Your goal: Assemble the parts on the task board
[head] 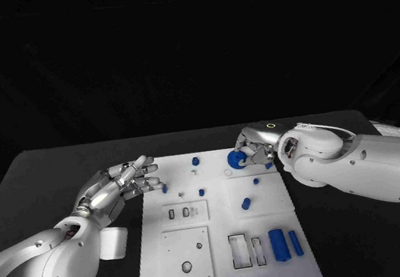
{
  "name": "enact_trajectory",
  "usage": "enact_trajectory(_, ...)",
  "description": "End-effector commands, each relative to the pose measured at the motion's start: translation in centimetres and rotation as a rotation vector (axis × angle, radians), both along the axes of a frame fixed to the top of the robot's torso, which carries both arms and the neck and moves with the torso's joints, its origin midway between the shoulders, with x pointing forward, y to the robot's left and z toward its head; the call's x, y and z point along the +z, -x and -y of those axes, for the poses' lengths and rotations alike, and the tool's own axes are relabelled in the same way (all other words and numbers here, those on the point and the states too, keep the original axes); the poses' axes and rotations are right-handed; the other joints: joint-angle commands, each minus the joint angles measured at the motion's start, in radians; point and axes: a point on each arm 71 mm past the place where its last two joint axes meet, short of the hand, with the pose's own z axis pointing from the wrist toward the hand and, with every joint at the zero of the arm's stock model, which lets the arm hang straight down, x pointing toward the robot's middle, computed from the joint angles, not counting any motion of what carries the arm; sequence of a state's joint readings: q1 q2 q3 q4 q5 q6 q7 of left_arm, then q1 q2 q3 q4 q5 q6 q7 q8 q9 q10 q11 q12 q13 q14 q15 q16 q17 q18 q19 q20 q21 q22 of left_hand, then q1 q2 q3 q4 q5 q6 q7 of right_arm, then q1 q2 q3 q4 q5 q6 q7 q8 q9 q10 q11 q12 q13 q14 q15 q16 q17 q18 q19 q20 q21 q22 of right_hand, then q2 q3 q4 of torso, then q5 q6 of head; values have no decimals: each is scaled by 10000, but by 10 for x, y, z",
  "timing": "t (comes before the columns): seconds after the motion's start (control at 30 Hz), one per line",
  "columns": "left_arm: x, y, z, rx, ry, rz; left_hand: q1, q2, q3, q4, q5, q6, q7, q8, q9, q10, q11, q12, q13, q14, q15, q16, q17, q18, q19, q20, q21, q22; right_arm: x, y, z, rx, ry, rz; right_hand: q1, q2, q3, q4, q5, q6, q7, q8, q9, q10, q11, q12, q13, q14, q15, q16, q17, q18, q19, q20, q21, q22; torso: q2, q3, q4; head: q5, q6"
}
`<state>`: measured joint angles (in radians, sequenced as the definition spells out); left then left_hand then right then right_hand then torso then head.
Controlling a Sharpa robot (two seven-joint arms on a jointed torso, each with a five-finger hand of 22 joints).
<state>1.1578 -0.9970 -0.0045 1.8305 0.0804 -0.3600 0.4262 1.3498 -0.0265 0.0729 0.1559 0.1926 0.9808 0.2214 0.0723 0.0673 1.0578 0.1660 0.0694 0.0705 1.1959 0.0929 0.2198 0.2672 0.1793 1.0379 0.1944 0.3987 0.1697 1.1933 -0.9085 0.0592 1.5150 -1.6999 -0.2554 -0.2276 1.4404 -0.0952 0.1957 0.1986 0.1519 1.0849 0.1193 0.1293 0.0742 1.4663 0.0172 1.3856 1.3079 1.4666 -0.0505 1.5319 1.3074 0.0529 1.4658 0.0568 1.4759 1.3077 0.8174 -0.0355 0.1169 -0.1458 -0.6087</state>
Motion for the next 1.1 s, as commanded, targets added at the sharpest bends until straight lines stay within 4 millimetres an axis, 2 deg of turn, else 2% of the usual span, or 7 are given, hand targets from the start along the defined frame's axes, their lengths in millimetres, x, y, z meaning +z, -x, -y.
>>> enact_trajectory(0.03,1,0,2,-214,147,57,62,74,-14,-73,-20,-11,48,-64,-10,-64,-24,-43,-11,-36,34,-37,15,8,19,29,37,16,-2,5,-7,266,369,560,-17,77,266,-131,132,486,-261,132,157,205,-76,55,1194,902,-91,70,1924,-119,290,-108,58,637,-7,1,20,-10,4)
enact_trajectory(0.37,1,0,2,-222,146,47,74,86,-3,-86,-20,-14,48,-66,-9,-66,-24,-43,-10,-36,34,-41,23,9,18,29,40,18,8,16,-25,675,35,1058,-492,-106,476,-13,196,498,-248,11,153,190,-65,-7,1195,907,-86,83,1957,-117,284,-117,54,627,-4,-4,6,57,39)
enact_trajectory(0.67,1,0,3,-264,152,25,93,101,11,-105,-19,-18,49,-68,-9,-70,-23,-45,-10,-37,33,-47,36,10,17,29,45,19,22,31,-59,1408,-249,1595,-645,-119,579,43,188,495,-243,-38,150,198,-59,-7,1212,914,-81,100,1996,-115,281,-113,50,620,-2,-8,22,138,47)
enact_trajectory(0.83,1,0,4,-293,158,11,93,101,11,-105,-19,-18,49,-68,-9,-70,-23,-45,-10,-37,33,-47,36,10,17,29,45,19,23,32,-77,1723,-284,1681,-657,-109,604,46,185,499,-246,-43,151,197,-60,-11,1212,913,-81,99,1992,-114,280,-112,49,619,-3,-21,25,184,48)
enact_trajectory(1.1,1,0,4,-328,168,1,101,106,17,-115,-19,-22,51,-70,-10,-75,-23,-46,-10,-37,34,-50,41,10,16,29,48,20,18,24,-96,1862,-255,1588,-671,-98,629,49,181,499,-245,-51,151,185,-60,-41,1193,914,-82,101,1998,-111,275,-112,42,605,2,-15,28,226,32)
